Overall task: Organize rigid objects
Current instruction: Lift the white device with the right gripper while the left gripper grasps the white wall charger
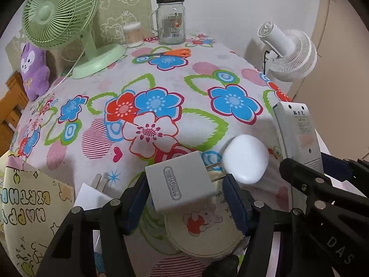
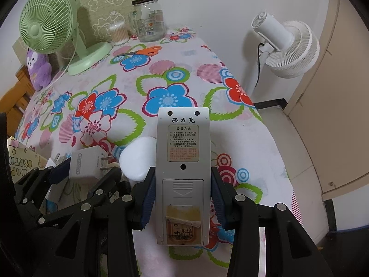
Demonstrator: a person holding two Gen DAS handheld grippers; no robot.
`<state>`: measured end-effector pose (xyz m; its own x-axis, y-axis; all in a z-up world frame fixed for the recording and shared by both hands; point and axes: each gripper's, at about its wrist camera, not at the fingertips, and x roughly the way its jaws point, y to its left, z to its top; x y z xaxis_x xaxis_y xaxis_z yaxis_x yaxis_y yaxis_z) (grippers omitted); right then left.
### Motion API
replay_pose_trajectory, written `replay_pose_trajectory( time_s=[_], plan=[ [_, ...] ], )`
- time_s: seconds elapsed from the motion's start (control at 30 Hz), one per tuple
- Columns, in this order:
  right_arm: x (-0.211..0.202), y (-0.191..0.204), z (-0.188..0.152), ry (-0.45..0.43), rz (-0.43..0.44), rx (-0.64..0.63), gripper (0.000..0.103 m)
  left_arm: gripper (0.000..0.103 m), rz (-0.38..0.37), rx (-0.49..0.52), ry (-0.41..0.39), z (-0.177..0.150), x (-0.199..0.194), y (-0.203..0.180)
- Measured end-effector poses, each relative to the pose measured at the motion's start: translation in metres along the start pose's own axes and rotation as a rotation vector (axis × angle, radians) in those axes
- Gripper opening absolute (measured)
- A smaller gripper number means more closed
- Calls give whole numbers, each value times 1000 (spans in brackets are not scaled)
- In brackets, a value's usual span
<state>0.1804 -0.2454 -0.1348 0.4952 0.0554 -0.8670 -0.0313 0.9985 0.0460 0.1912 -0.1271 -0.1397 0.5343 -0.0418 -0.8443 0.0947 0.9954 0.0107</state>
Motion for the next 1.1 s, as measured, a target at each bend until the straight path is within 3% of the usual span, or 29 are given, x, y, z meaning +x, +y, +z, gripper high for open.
replay_pose_trajectory(
  time_s=[1.1],
  plan=[
    [-82,29,-34,-81,-24,-81,46,65,-13,52,-80,-34,-94,-1]
  ],
)
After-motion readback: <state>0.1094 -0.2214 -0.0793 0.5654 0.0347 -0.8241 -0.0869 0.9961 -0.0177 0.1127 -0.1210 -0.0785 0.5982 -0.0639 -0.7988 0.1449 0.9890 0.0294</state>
